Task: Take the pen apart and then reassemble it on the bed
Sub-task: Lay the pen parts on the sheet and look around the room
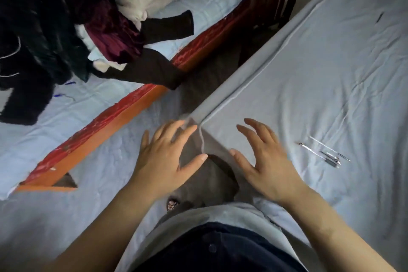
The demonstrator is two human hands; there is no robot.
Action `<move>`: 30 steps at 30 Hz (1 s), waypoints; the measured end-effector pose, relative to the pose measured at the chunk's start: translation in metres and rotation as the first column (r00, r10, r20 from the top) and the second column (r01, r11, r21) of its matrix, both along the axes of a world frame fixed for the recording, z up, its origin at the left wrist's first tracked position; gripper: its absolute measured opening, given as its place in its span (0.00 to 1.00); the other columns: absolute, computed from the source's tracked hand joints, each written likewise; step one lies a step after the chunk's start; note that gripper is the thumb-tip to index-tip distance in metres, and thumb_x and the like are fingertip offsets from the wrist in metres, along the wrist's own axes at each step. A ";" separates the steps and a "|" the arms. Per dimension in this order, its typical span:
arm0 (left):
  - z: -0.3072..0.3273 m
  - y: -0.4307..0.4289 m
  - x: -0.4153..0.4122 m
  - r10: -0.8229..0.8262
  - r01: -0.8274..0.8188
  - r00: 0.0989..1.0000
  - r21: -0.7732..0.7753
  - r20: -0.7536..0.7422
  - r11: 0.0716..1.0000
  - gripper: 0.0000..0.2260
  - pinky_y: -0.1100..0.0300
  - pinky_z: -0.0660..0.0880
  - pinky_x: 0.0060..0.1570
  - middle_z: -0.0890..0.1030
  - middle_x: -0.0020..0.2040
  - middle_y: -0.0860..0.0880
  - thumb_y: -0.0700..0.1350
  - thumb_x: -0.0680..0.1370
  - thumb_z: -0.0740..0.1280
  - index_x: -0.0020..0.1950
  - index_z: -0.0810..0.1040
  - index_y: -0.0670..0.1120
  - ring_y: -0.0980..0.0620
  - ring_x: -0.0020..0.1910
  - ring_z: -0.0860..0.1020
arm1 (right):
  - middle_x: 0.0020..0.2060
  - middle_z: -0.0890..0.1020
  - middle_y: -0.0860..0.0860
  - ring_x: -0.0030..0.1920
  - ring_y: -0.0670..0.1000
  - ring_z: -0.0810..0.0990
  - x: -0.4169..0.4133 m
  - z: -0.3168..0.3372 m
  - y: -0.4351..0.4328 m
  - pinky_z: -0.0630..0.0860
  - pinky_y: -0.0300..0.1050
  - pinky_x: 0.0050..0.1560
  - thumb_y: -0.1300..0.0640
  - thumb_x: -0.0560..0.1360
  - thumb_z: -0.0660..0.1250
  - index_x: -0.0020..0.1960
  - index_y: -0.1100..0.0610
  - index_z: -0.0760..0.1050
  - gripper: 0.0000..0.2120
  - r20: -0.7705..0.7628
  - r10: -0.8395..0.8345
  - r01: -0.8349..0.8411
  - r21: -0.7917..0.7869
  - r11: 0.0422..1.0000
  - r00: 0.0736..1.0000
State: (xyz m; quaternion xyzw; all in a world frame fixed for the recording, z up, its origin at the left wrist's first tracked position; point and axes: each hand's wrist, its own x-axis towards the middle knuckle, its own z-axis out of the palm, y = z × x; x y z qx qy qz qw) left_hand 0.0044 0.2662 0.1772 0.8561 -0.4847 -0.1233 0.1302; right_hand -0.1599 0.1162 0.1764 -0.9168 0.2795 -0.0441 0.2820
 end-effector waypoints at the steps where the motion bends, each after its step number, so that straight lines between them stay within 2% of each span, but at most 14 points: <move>1: 0.000 0.017 0.012 0.026 -0.026 1.000 0.002 -0.001 1.000 0.30 0.34 0.63 0.64 0.67 0.71 0.50 0.68 0.72 0.50 0.69 0.64 0.55 0.48 0.70 0.64 | 0.71 0.64 0.51 0.71 0.52 0.60 0.015 -0.001 0.013 0.62 0.53 0.70 0.38 0.75 0.53 0.68 0.50 0.62 0.26 0.026 -0.008 0.007 0.035 0.999 1.000; 6: 0.000 0.085 0.067 0.159 -0.160 0.987 -0.009 -0.016 0.987 0.31 0.37 0.63 0.66 0.66 0.72 0.51 0.69 0.71 0.49 0.70 0.62 0.56 0.50 0.72 0.61 | 0.71 0.65 0.51 0.71 0.50 0.60 0.087 -0.007 0.070 0.62 0.51 0.70 0.40 0.74 0.55 0.68 0.52 0.63 0.27 0.054 0.012 -0.018 0.104 0.994 0.998; 15: -0.002 0.133 0.137 0.260 -0.260 0.965 -0.025 -0.023 0.965 0.33 0.39 0.60 0.69 0.64 0.73 0.52 0.71 0.71 0.47 0.71 0.60 0.56 0.52 0.73 0.60 | 0.70 0.67 0.52 0.70 0.53 0.62 0.177 -0.005 0.105 0.62 0.54 0.71 0.42 0.75 0.57 0.69 0.53 0.64 0.26 0.013 0.207 -0.207 -0.001 0.978 0.978; 18: -0.005 0.130 0.162 0.252 -0.252 0.968 -0.009 -0.014 0.968 0.32 0.40 0.58 0.70 0.65 0.73 0.52 0.70 0.71 0.47 0.70 0.61 0.56 0.51 0.72 0.61 | 0.69 0.69 0.53 0.69 0.54 0.65 0.204 -0.008 0.103 0.64 0.52 0.70 0.44 0.75 0.59 0.67 0.54 0.66 0.24 0.031 0.222 -0.222 -0.005 0.975 0.974; 21: -0.006 0.118 0.196 0.252 -0.251 0.968 -0.019 0.011 0.968 0.31 0.40 0.57 0.69 0.67 0.72 0.51 0.70 0.71 0.48 0.70 0.63 0.56 0.51 0.71 0.63 | 0.70 0.67 0.50 0.70 0.52 0.63 0.238 -0.012 0.096 0.63 0.50 0.69 0.43 0.75 0.58 0.68 0.52 0.65 0.24 0.030 0.208 -0.208 0.004 0.978 0.978; 25: -0.012 0.091 0.251 0.240 -0.240 0.970 0.005 0.030 0.971 0.31 0.36 0.59 0.67 0.69 0.70 0.50 0.69 0.72 0.50 0.69 0.64 0.54 0.48 0.70 0.65 | 0.71 0.66 0.49 0.71 0.51 0.61 0.289 -0.018 0.074 0.63 0.53 0.70 0.42 0.75 0.57 0.68 0.51 0.64 0.25 0.020 0.195 -0.196 0.027 0.980 0.981; 30: -0.019 0.052 0.323 0.260 -0.259 0.966 0.070 0.007 0.963 0.32 0.36 0.59 0.69 0.67 0.72 0.50 0.71 0.71 0.47 0.69 0.62 0.56 0.49 0.71 0.63 | 0.71 0.66 0.49 0.71 0.50 0.61 0.357 -0.019 0.027 0.62 0.51 0.69 0.41 0.74 0.57 0.68 0.51 0.64 0.25 0.046 0.167 -0.169 0.053 0.984 0.985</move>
